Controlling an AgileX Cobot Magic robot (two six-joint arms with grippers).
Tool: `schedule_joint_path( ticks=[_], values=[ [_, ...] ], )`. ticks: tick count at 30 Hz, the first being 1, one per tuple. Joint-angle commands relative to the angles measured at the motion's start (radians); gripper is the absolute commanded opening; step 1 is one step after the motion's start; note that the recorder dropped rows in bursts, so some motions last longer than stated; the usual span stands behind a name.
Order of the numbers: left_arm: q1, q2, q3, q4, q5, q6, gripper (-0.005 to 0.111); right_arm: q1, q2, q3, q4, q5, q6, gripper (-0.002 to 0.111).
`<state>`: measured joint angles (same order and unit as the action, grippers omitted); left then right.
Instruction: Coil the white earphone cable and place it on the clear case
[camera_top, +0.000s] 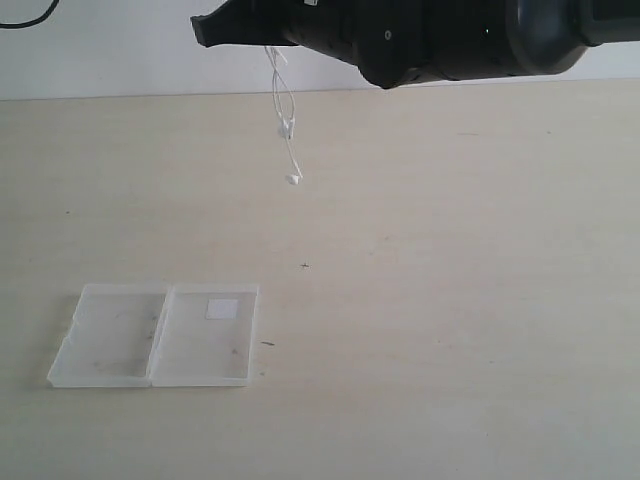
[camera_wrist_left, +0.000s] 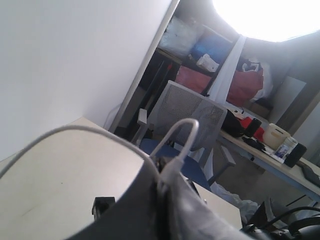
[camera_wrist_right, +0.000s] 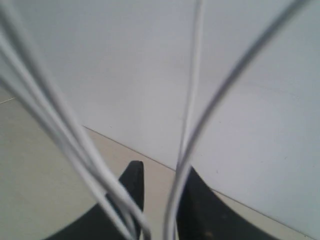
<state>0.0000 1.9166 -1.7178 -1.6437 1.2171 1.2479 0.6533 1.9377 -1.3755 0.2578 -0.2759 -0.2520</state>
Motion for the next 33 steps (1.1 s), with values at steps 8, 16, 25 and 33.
schedule_joint_path(
  ticks=[8,16,25,33],
  values=[
    [0.001,-0.004,-0.004,-0.020,0.004,0.005,0.000,0.002,-0.032,-0.007,-0.056,0.030,-0.016,0.000],
    [0.003,-0.004,-0.004,0.012,0.004,-0.015,0.000,0.002,-0.157,-0.007,-0.056,0.314,-0.051,0.000],
    [0.003,-0.003,-0.004,0.110,-0.044,-0.107,0.000,0.002,-0.259,-0.007,-0.054,0.698,-0.150,0.000],
    [0.001,0.008,-0.004,0.222,-0.030,-0.207,0.000,0.002,-0.330,-0.007,-0.056,0.834,-0.217,0.000]
  ],
)
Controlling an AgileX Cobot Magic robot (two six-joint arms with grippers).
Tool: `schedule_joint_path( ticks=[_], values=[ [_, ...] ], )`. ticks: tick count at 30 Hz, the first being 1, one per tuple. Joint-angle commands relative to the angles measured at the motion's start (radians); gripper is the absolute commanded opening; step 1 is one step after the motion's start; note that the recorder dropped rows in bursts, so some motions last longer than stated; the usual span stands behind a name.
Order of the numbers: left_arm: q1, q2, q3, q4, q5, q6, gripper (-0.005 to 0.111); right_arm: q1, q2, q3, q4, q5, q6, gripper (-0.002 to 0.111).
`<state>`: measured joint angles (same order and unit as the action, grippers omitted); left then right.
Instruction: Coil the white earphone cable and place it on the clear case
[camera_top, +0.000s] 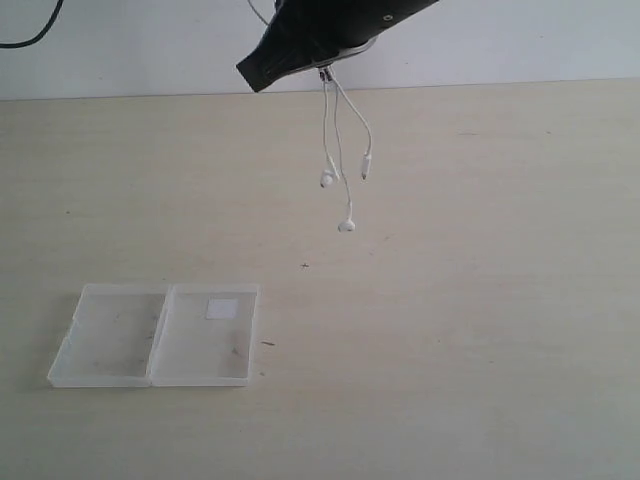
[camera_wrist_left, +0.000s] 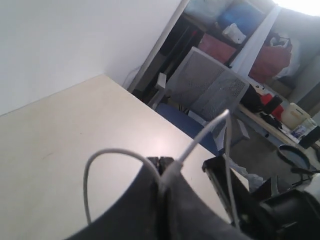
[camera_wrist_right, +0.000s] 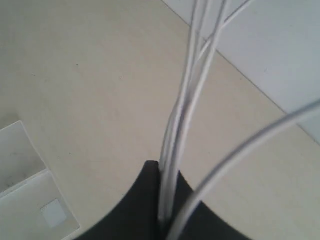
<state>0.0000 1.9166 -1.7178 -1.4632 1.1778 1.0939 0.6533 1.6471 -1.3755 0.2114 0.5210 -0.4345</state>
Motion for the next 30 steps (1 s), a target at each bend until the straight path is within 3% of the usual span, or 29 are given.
schedule_joint_path(
  ticks=[1,16,26,30],
  values=[
    [0.000,0.010,-0.004,0.058,0.024,-0.059,0.000,0.002,-0.049,-0.009,-0.010,0.037,-0.035,0.000],
    [0.000,0.044,0.066,0.152,0.043,-0.078,0.000,0.002,-0.058,-0.127,-0.010,0.112,-0.060,0.000],
    [0.001,0.044,0.184,0.118,0.043,-0.017,0.000,0.002,0.046,-0.132,0.022,-0.109,-0.007,0.000],
    [-0.001,0.044,0.190,0.109,0.043,-0.003,0.000,0.002,0.068,-0.132,0.022,-0.103,-0.007,0.000]
  ],
)
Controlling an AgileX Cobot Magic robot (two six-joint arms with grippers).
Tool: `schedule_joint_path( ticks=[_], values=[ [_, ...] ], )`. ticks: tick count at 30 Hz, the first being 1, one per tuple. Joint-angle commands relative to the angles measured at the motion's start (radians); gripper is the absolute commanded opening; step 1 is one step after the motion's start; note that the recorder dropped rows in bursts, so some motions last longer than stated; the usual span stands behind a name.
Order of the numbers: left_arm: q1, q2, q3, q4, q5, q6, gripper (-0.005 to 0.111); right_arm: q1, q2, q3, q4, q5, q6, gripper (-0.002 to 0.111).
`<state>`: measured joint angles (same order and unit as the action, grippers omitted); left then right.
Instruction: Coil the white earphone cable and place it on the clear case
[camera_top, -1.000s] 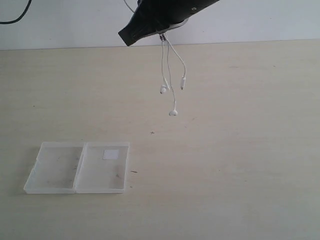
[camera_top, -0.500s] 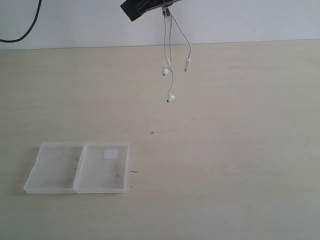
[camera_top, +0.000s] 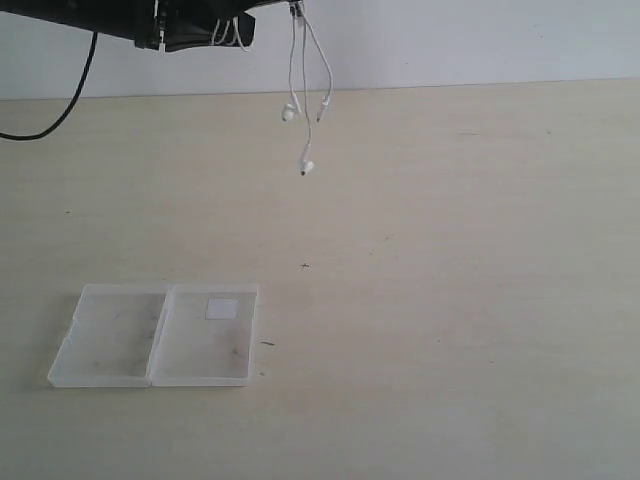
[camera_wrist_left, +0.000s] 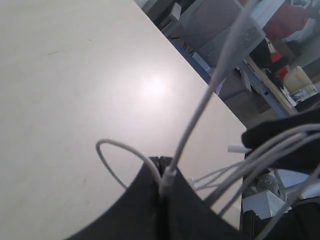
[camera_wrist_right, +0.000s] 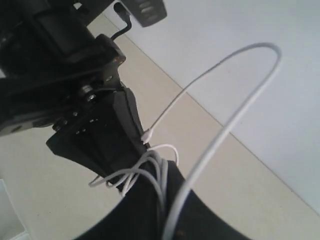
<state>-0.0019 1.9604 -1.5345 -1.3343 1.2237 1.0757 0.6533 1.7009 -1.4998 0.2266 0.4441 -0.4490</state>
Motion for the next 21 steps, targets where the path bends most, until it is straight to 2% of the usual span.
schedule_joint_path(
  ticks=[1,3,9,11,21],
  values=[
    [0.001,0.001,0.007,-0.021,-0.003,0.017,0.000,0.002,0.014,-0.008,0.007,-0.029,0.007,0.000],
    [0.001,0.001,0.007,-0.021,-0.003,0.026,0.004,0.002,0.014,-0.008,0.007,-0.026,0.007,0.000],
    [0.001,0.001,0.007,-0.021,-0.003,0.026,0.049,0.002,0.012,-0.035,0.004,0.054,0.007,0.000],
    [0.001,0.001,0.007,-0.021,-0.003,0.026,0.057,0.002,0.012,-0.048,-0.008,0.066,0.007,0.000],
    [0.001,-0.033,0.007,0.016,-0.003,0.014,0.060,-0.046,0.012,-0.093,-0.139,0.206,0.169,0.000]
  ],
)
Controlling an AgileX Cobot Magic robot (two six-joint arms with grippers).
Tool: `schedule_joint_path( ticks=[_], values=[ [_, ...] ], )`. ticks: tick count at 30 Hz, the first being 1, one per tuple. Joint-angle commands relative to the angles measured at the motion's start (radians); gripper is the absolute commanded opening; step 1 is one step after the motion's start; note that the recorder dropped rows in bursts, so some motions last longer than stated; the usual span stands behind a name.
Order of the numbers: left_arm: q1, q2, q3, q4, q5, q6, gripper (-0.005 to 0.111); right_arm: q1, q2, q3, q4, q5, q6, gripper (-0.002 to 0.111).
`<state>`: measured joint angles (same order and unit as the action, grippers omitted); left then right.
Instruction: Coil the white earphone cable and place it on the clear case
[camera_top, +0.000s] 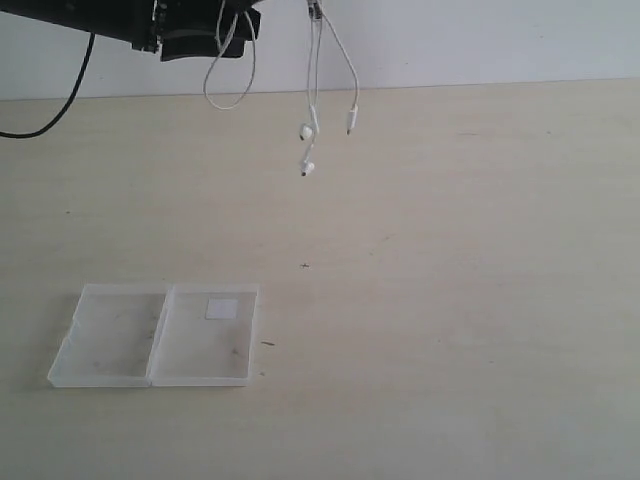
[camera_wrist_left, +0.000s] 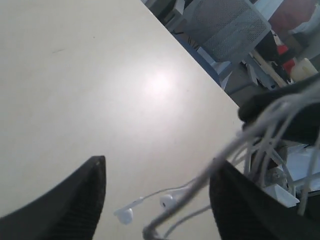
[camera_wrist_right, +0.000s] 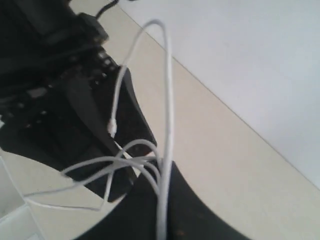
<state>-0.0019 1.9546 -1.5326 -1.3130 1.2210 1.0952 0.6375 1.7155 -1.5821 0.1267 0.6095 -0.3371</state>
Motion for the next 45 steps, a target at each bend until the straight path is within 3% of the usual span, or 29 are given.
schedule_joint_path(
  ticks=[1,16,24,26,28,30,31,33,36,42,45],
  values=[
    [0.001,-0.032,0.005,-0.005,0.000,-0.005,0.060,-0.037,-0.003,-0.011,-0.039,0.047,0.067,0.000],
    [0.021,-0.063,0.005,-0.012,0.000,-0.018,0.059,-0.055,-0.004,-0.011,-0.102,0.182,0.115,0.000],
    [0.111,-0.134,0.005,-0.012,0.000,-0.034,0.059,-0.055,-0.004,-0.011,-0.105,0.304,0.066,0.000],
    [0.138,-0.155,0.005,-0.012,0.000,-0.036,0.054,-0.055,-0.004,-0.011,-0.102,0.334,0.038,0.000],
    [0.168,-0.181,0.005,-0.012,0.000,-0.054,0.040,-0.055,-0.004,-0.011,-0.086,0.369,0.006,0.000],
    [0.193,-0.207,0.005,-0.004,0.000,-0.069,0.020,-0.055,0.002,-0.011,-0.037,0.396,-0.020,0.000],
    [0.219,-0.237,0.005,0.004,0.000,-0.079,0.000,-0.055,0.015,-0.016,0.005,0.426,-0.059,0.000],
    [0.244,-0.291,0.011,0.024,0.000,-0.082,0.000,-0.045,0.054,-0.065,0.023,0.477,-0.076,0.000],
    [0.284,-0.371,0.086,-0.027,0.000,-0.038,0.000,-0.009,0.115,-0.151,0.037,0.511,-0.080,0.000],
    [0.414,-0.647,0.436,-0.280,0.000,0.123,0.000,0.132,0.260,-0.263,0.033,0.597,-0.132,0.000],
    [0.419,-0.782,0.535,-0.333,0.000,0.189,0.000,0.172,0.312,-0.309,0.030,0.612,-0.132,0.000]
  ],
)
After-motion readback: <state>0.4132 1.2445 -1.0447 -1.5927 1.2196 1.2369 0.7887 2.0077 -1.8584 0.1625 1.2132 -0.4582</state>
